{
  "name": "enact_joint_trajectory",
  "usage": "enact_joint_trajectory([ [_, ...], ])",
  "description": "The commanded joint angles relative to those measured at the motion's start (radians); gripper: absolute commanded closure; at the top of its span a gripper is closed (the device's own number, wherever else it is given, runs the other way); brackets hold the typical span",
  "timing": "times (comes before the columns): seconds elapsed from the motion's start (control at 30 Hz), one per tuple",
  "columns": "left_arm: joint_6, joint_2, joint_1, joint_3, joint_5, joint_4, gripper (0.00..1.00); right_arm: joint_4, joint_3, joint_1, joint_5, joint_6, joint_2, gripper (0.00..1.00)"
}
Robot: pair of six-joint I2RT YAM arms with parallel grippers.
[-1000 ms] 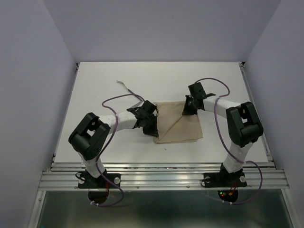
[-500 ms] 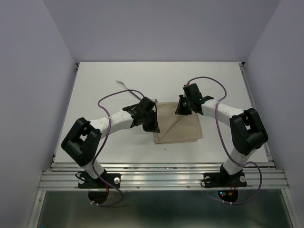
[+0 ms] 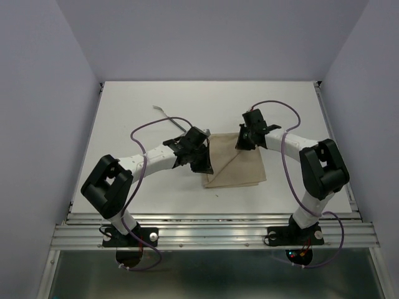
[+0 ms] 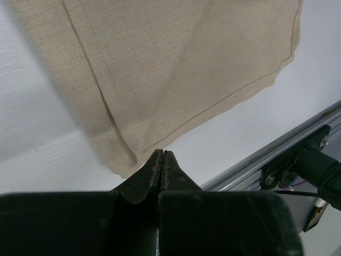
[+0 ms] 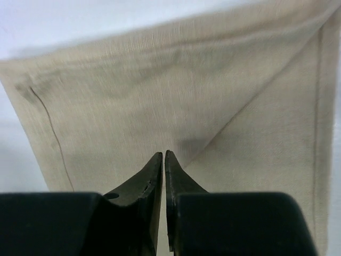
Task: Fold the napkin into a case and place the utensils inside
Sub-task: Fold the top corner of the square-folded napkin at the center of the board.
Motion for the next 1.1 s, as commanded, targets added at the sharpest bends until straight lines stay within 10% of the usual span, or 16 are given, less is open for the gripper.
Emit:
enact_joint_trajectory([
  [0.0,-0.016,0.006,-0.032,0.054,0.007,0.011,0.98,-0.005,0.1,-0.063,0.07,-0.031,-0.029,0.89],
  [0.53,-0.028,0.055,-0.039,-0.092,-0.008,0.079,0.99,-0.019,0.214,-0.143,0.103,-0.067,0.222,0.91],
  [1.07,-0.003,-0.02,-0.038,-0.024,-0.047,0.016,0.99,-0.027,0.214,-0.197,0.161,-0.074,0.107,0.89],
])
